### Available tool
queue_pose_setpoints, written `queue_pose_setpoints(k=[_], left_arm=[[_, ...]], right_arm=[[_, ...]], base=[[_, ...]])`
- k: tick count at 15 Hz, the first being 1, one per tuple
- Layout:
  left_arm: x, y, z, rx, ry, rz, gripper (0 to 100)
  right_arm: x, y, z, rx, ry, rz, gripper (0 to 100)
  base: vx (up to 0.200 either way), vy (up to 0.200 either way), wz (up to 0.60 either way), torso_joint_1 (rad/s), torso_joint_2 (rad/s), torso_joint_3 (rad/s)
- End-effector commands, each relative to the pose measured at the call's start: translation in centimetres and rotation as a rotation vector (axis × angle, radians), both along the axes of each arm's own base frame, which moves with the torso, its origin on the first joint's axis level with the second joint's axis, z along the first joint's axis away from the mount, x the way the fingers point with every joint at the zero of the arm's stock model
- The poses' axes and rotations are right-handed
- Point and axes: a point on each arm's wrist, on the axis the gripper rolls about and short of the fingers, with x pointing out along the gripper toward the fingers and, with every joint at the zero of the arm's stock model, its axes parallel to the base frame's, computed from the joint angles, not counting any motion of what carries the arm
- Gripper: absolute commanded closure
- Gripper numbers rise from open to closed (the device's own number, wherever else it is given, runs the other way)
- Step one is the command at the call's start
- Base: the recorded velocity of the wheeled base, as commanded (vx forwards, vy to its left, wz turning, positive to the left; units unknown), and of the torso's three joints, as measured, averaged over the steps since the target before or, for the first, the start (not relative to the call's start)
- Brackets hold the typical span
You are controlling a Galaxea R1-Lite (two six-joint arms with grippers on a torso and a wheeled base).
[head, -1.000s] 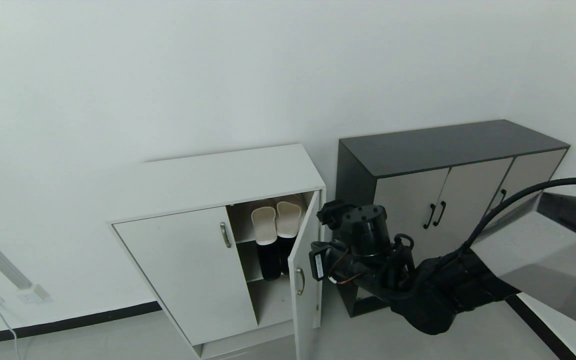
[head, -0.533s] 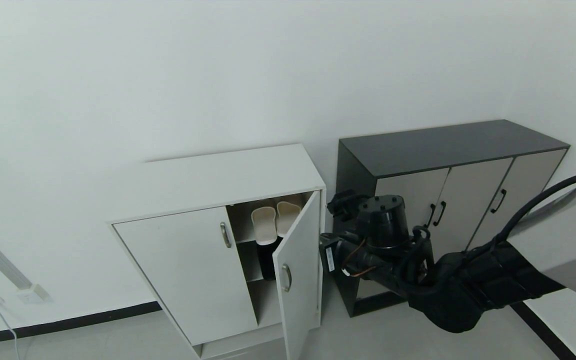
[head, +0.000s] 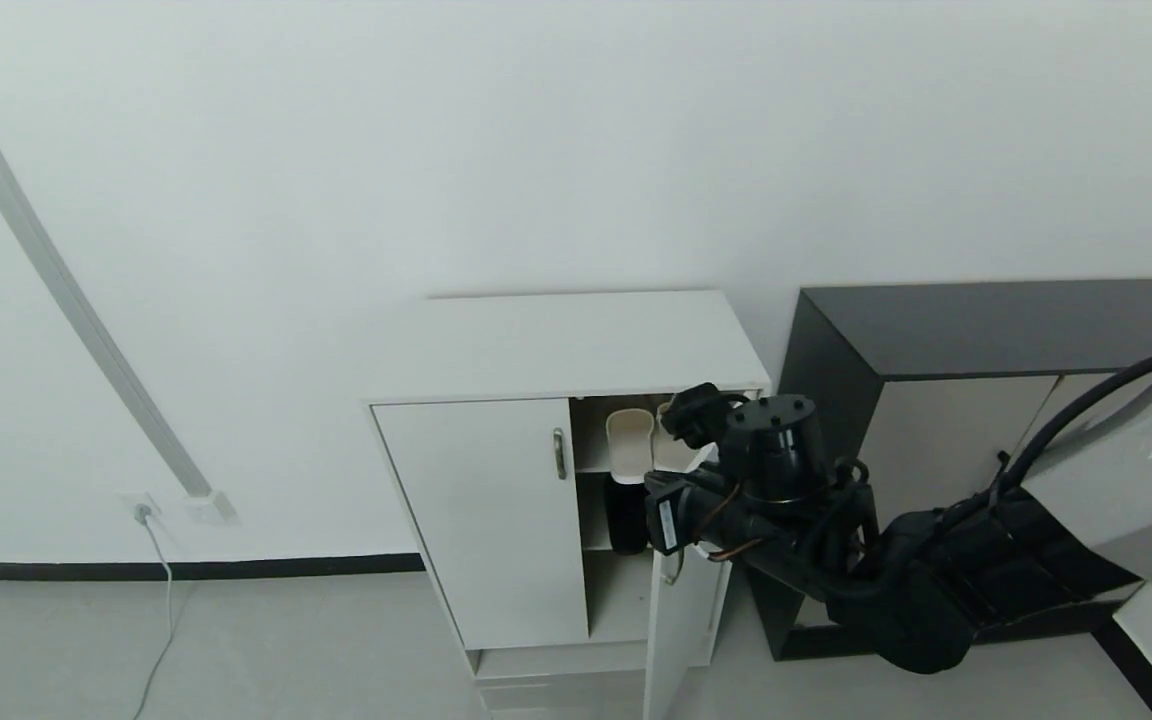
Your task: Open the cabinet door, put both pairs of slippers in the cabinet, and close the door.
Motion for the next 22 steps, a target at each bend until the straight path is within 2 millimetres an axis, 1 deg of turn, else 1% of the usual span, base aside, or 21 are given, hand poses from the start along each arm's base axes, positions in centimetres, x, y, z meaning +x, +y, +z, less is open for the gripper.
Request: queue_pose_setpoints(k=[1, 2, 3, 4, 6, 8, 10, 12, 14, 15, 19, 20, 21, 22], left_arm=[[0.0, 0.0, 0.0, 0.001, 0.001, 0.000, 100], [0.0, 0.0, 0.0, 0.001, 0.001, 0.000, 100], [0.0, 0.0, 0.0, 0.001, 0.001, 0.000, 100], [0.0, 0.0, 0.0, 0.001, 0.001, 0.000, 100], [0.0, 0.0, 0.0, 0.001, 0.001, 0.000, 100], [0.0, 0.0, 0.0, 0.001, -0.001, 0.000, 100], [0.0, 0.0, 0.0, 0.001, 0.001, 0.002, 100], [0.0, 0.0, 0.0, 0.001, 0.001, 0.002, 100], [0.0, 0.0, 0.0, 0.001, 0.001, 0.000, 100], [0.0, 0.0, 0.0, 0.000, 0.001, 0.002, 100], [0.0, 0.0, 0.0, 0.000, 0.001, 0.003, 100], [0.0, 0.0, 0.0, 0.000, 0.001, 0.002, 100], [0.0, 0.0, 0.0, 0.000, 0.001, 0.002, 100], [0.0, 0.0, 0.0, 0.000, 0.001, 0.003, 100]], right_arm=[[-0.5, -1.5, 0.2, -0.002, 0.008, 0.038, 100], [-0.8, -2.2, 0.5, 0.000, 0.013, 0.049, 100], [-1.3, -3.5, 0.5, -0.008, 0.031, 0.049, 100], [-2.0, -4.7, 0.0, -0.038, 0.051, 0.042, 100], [-3.2, -6.2, -1.9, -0.103, 0.101, 0.049, 100], [-4.1, -6.9, -3.3, -0.118, 0.121, 0.047, 100], [-4.8, -7.5, -4.1, -0.124, 0.126, 0.048, 100], [-4.8, -7.5, -4.7, -0.136, 0.142, 0.047, 100], [-4.4, -7.2, -5.5, -0.148, 0.158, 0.047, 100], [-3.9, -6.8, -5.9, -0.148, 0.158, 0.047, 100], [-0.6, -4.7, -7.3, -0.124, 0.146, 0.025, 100], [-0.6, -4.7, -7.3, -0.123, 0.145, 0.025, 100], [0.8, -4.2, -7.4, -0.109, 0.127, 0.012, 100], [1.5, -4.0, -7.5, -0.102, 0.119, 0.004, 100]], base=[[0.000, 0.000, 0.00, 0.000, 0.00, 0.000], [0.000, 0.000, 0.00, 0.000, 0.00, 0.000], [0.000, 0.000, 0.00, 0.000, 0.00, 0.000], [0.000, 0.000, 0.00, 0.000, 0.00, 0.000], [0.000, 0.000, 0.00, 0.000, 0.00, 0.000], [0.200, 0.000, 0.00, 0.000, 0.00, 0.000], [0.200, 0.000, 0.00, -0.007, -0.01, 0.007], [0.200, 0.000, 0.00, 0.012, 0.00, 0.002], [0.000, 0.000, 0.00, 0.000, 0.00, 0.000], [0.000, 0.000, 0.00, 0.000, 0.00, 0.000], [0.000, 0.000, 0.00, 0.000, 0.00, 0.000], [0.000, 0.000, 0.00, 0.000, 0.00, 0.000], [0.000, 0.000, 0.00, 0.000, 0.00, 0.000], [0.000, 0.000, 0.00, 0.000, 0.00, 0.000]])
